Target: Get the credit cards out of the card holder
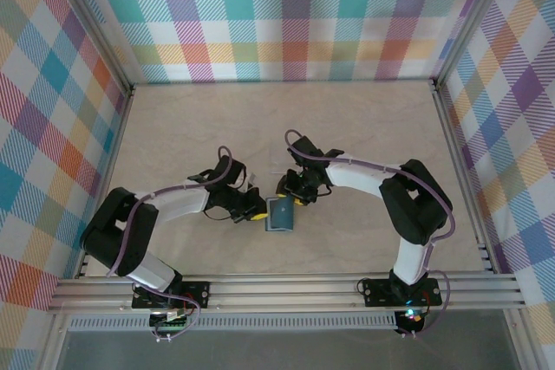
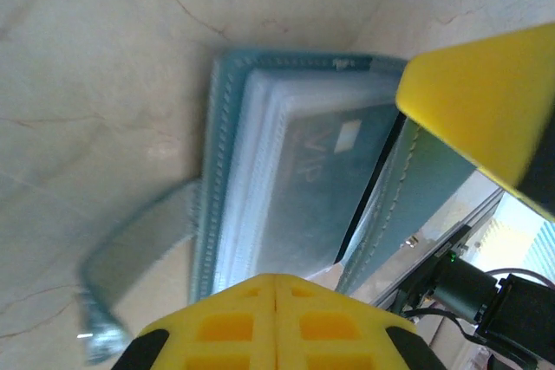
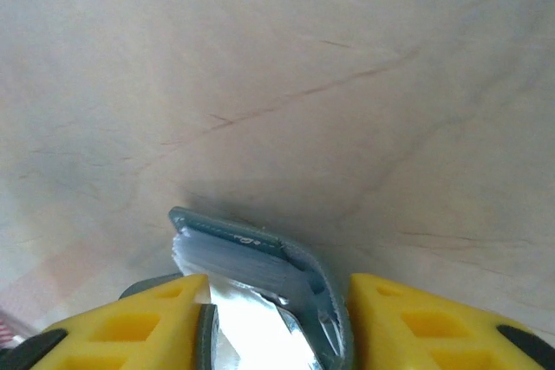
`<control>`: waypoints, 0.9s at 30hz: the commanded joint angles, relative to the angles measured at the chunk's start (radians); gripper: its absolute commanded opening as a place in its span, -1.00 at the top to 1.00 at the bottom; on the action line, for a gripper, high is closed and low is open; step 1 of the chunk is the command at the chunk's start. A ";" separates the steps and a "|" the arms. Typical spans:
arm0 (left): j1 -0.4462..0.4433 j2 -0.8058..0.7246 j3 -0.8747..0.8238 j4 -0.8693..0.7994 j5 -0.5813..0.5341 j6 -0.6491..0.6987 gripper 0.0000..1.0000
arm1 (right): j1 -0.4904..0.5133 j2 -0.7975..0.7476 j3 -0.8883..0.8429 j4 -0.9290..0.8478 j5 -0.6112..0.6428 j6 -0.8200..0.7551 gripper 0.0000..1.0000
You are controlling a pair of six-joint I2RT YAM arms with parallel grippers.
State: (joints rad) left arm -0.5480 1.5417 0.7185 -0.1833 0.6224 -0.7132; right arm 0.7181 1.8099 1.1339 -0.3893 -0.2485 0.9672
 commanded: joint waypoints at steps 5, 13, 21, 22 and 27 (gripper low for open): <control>-0.032 0.049 0.043 0.039 0.031 -0.032 0.88 | -0.003 0.037 -0.010 0.122 -0.101 0.051 0.07; -0.039 0.062 0.089 0.012 0.036 -0.010 0.88 | -0.007 0.022 0.012 -0.045 -0.016 0.021 -0.40; -0.082 0.131 0.193 -0.011 0.034 -0.001 0.87 | -0.037 -0.047 -0.027 -0.099 0.019 -0.006 -0.52; -0.089 0.136 0.206 -0.013 0.033 -0.002 0.87 | -0.041 -0.054 -0.032 -0.094 0.014 -0.014 -0.53; -0.136 0.191 0.265 -0.019 0.031 -0.004 0.85 | -0.075 -0.092 -0.050 -0.133 0.015 -0.031 -0.59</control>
State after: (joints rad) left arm -0.6559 1.7046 0.9417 -0.1883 0.6392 -0.7326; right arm 0.6533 1.7576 1.1049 -0.4629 -0.2394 0.9638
